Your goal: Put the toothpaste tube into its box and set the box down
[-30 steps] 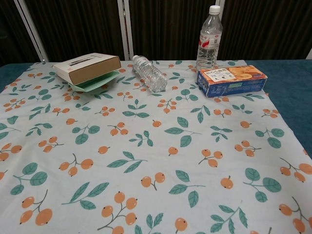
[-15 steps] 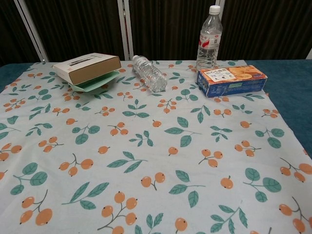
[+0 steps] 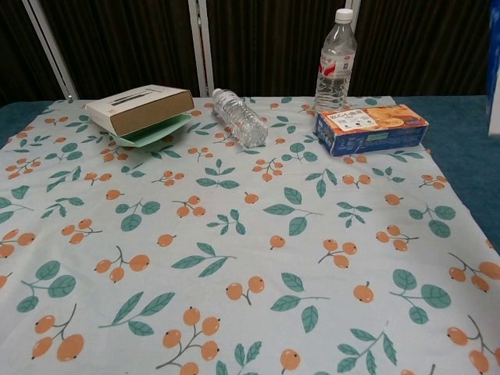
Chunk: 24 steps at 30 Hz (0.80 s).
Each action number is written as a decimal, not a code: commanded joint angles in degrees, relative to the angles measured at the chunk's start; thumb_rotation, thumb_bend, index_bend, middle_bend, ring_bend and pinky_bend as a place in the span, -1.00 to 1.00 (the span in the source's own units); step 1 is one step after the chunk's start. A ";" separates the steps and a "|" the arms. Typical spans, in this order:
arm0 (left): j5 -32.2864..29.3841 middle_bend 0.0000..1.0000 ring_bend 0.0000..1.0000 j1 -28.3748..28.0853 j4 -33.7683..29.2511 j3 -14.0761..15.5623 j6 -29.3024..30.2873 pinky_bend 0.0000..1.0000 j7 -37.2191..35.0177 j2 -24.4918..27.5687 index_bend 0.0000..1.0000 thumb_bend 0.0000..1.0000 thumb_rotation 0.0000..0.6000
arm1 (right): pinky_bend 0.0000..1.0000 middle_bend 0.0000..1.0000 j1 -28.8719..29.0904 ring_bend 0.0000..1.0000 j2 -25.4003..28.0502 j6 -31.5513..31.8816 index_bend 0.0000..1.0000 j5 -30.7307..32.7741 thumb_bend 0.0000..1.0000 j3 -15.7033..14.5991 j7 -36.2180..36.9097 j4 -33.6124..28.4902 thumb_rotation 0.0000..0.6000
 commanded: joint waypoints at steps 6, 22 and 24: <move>-1.16 -0.42 -0.43 1.71 -2.14 -0.63 -0.09 -0.13 -1.96 1.80 -0.53 -0.88 1.00 | 0.12 0.31 -0.94 0.35 -0.70 -10.97 0.16 0.74 0.10 -13.28 -14.64 2.82 1.00; -4.15 -0.45 -0.44 3.20 -5.89 -2.27 -2.85 -0.21 -5.32 4.30 -0.55 -0.88 1.00 | -0.59 -0.56 3.21 -0.71 -10.13 -22.40 -0.96 11.81 -0.13 -16.36 -36.38 4.02 1.00; -4.27 -0.46 -0.45 3.32 -6.54 -2.38 -3.40 -0.22 -5.18 4.62 -0.55 -0.88 1.00 | -0.68 -0.71 4.03 -0.86 -9.74 -23.95 -1.00 14.81 -0.17 -16.13 -39.67 2.10 1.00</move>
